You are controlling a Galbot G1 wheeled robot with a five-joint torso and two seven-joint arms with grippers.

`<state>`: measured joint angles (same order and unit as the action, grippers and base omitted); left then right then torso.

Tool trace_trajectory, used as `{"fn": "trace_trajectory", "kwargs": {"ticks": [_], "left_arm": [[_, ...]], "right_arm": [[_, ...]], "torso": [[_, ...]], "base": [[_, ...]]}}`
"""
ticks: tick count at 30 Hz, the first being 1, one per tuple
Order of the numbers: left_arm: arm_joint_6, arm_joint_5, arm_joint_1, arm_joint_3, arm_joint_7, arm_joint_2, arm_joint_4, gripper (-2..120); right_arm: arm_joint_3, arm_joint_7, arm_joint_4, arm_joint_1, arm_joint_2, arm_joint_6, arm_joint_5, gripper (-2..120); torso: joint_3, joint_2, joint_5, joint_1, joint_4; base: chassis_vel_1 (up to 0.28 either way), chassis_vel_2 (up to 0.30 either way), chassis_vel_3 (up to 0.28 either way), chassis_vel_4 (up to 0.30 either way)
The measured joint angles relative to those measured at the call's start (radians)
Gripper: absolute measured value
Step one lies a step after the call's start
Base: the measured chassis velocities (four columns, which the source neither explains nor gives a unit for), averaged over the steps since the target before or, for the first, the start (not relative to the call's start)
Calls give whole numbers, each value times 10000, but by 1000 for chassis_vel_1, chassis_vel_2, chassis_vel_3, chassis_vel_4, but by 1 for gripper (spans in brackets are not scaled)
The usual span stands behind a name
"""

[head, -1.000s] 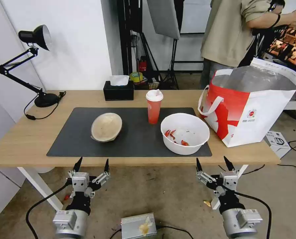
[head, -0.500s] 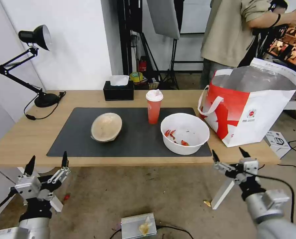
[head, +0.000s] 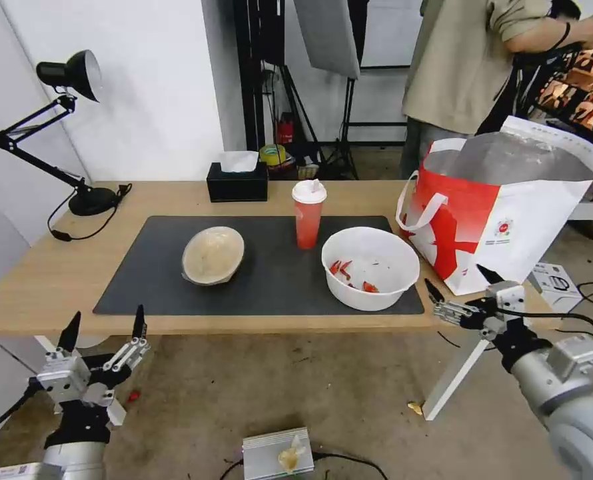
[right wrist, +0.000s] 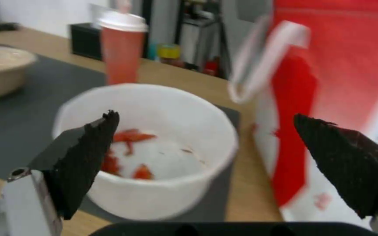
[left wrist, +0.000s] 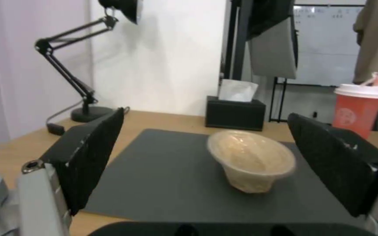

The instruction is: Pick up the trash from the table and place it into the takeout bag.

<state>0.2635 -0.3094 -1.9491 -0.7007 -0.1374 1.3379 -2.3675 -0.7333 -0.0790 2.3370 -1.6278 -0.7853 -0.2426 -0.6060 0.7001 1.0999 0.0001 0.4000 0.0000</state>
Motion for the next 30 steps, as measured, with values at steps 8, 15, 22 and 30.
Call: {"fn": "trace_trajectory", "kwargs": {"ticks": [8,15,22,30], "left_arm": [[69,560,-144,523,206,220,-68,100],[294,1040,-201,935,424,332,7,100],[294,1209,-81,1155,597,463,83,100],[291,1213,32,1104,618,453,203,100]], "right_arm": [[1384,419,-138,1847,1288,-202,-741,100],[4957,535,-823,5493,2965,-377,-1350,100],[6982,919,-1341,7767,3697,-548,-1864,100],[8442,1164,-1429,9836,4063,-1952,-3070,100]], "torso": [[0,0,0,0,0],[0,0,-2,0,4],[0,0,-1,0,-1],[0,1,-1,0,0]], "base": [[0,0,0,0],[0,0,0,0],[0,0,0,0],[0,0,0,0]]}}
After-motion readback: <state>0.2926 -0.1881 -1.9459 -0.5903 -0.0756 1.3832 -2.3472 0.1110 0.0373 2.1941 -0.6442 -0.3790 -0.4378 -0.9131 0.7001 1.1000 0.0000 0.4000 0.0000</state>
